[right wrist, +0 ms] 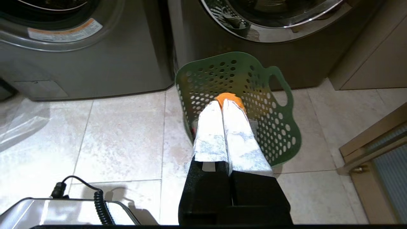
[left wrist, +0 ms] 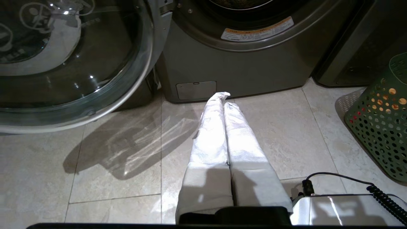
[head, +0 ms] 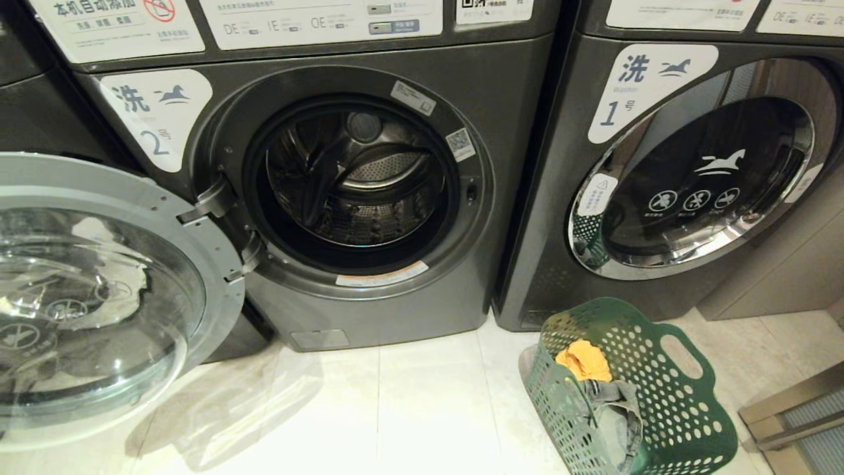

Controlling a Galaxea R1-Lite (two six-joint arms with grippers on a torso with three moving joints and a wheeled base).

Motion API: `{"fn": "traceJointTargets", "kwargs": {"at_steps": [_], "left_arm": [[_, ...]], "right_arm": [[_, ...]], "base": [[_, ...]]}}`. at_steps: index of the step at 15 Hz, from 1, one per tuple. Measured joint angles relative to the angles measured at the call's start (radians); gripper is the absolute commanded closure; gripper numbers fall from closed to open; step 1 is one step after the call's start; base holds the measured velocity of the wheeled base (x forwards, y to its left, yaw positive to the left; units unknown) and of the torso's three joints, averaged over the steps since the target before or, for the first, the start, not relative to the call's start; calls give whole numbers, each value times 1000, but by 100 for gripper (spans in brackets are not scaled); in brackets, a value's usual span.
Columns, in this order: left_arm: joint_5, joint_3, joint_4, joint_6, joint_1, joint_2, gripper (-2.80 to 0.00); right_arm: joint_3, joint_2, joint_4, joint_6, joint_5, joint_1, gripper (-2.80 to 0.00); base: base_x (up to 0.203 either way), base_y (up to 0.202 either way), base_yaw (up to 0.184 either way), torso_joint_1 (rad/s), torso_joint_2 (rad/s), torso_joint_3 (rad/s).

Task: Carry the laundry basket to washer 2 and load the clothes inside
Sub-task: Place the clothes into the washing machine

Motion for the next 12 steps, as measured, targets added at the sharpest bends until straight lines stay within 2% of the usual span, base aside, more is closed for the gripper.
{"fn": "traceJointTargets", "kwargs": {"at_steps": [2,12], "left_arm": [[0,0,0,0,-1,0,0],[0,1,0,5,0,0,0]], "right_arm": [[0,0,0,1,0,0,0],[0,0,1,1,0,0,0]], "base": [[0,98,-1,0,3,3],[0,0,0,0,0,0]]}}
